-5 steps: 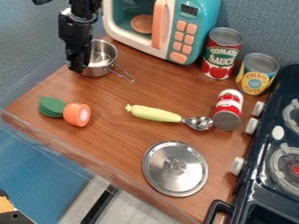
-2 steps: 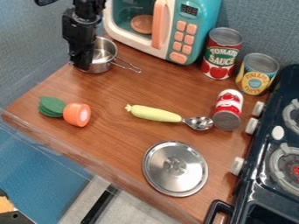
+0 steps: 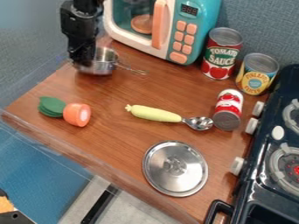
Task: Take the pot and put it on the left of spoon
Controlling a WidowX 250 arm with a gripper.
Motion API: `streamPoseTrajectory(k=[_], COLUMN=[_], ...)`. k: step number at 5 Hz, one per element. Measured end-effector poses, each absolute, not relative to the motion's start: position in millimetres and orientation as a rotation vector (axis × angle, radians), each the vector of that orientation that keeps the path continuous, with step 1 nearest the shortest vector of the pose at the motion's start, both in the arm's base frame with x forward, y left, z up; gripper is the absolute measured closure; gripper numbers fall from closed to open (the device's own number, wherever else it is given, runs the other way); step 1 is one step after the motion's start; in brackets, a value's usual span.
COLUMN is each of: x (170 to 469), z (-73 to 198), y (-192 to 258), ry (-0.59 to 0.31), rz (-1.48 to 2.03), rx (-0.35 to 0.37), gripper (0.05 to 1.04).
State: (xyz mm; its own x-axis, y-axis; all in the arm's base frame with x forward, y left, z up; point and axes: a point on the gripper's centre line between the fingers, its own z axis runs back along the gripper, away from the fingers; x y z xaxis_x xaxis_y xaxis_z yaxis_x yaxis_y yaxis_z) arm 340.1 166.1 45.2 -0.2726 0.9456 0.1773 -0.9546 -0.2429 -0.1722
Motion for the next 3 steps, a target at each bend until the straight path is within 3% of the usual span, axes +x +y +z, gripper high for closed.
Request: streamPoseTrajectory(k=[3], x=[342], z=[78], y=[87], ry=[-0.249], rz=[1.929], rx=[-0.051], gripper=[1.027])
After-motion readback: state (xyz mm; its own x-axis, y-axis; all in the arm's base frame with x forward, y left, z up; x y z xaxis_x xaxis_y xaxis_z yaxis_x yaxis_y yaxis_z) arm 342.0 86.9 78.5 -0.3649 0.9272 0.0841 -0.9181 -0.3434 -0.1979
